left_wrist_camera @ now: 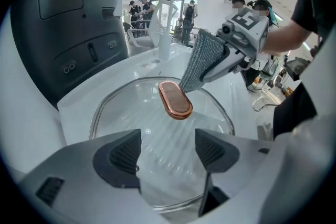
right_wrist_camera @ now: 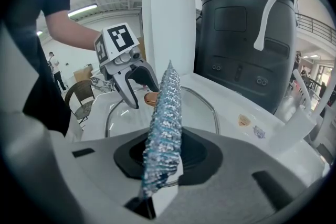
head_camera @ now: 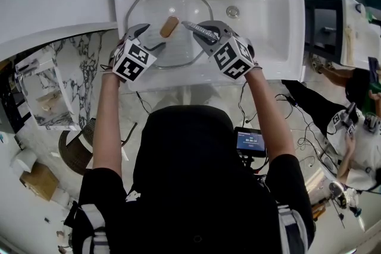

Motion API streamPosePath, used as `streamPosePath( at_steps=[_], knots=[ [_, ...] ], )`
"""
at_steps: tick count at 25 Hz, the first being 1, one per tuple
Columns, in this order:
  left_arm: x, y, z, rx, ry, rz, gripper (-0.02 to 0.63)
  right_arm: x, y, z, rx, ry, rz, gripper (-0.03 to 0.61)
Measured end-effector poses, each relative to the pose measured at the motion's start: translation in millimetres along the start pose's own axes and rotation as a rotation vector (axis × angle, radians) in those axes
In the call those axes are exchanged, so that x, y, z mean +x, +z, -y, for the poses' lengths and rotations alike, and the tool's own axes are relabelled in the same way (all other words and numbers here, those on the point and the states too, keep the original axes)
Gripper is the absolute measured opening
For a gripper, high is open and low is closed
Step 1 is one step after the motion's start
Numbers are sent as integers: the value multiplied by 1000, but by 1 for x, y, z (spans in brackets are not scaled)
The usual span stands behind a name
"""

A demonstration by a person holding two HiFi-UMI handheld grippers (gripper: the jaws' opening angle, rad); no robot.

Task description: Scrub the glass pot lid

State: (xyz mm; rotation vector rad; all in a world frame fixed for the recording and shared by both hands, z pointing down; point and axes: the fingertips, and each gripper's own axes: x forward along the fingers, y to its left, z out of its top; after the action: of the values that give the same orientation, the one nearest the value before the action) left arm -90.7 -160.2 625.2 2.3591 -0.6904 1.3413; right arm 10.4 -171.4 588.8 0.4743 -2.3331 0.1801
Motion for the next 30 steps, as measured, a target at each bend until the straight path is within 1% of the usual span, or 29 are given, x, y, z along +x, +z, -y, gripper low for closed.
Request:
streamPosePath(
  at_steps=[12, 18, 20, 24, 27, 29, 30],
  knots=[
    [0, 0, -1, -1, 5, 4, 295, 1, 2, -34, 48, 106, 27, 69],
    [-1, -1, 0, -3, 12, 3, 295, 2, 2, -55, 158, 209, 35, 69],
    [-2, -1, 0, -4, 14, 10, 295, 2, 2, -61, 174, 226, 31, 69],
    [-2, 1, 1, 2, 13, 18, 295, 0, 2, -68, 165, 225, 11, 69],
    [-3, 1, 0, 5, 7, 32, 295, -4, 5, -69, 166, 197, 7, 69],
    [-4, 3, -3, -18, 22, 55, 295, -8, 8, -66, 171, 166, 10, 69],
    [-6, 4, -5, -47, 30, 69, 293, -10, 10, -64, 176, 150, 12, 69]
  ],
)
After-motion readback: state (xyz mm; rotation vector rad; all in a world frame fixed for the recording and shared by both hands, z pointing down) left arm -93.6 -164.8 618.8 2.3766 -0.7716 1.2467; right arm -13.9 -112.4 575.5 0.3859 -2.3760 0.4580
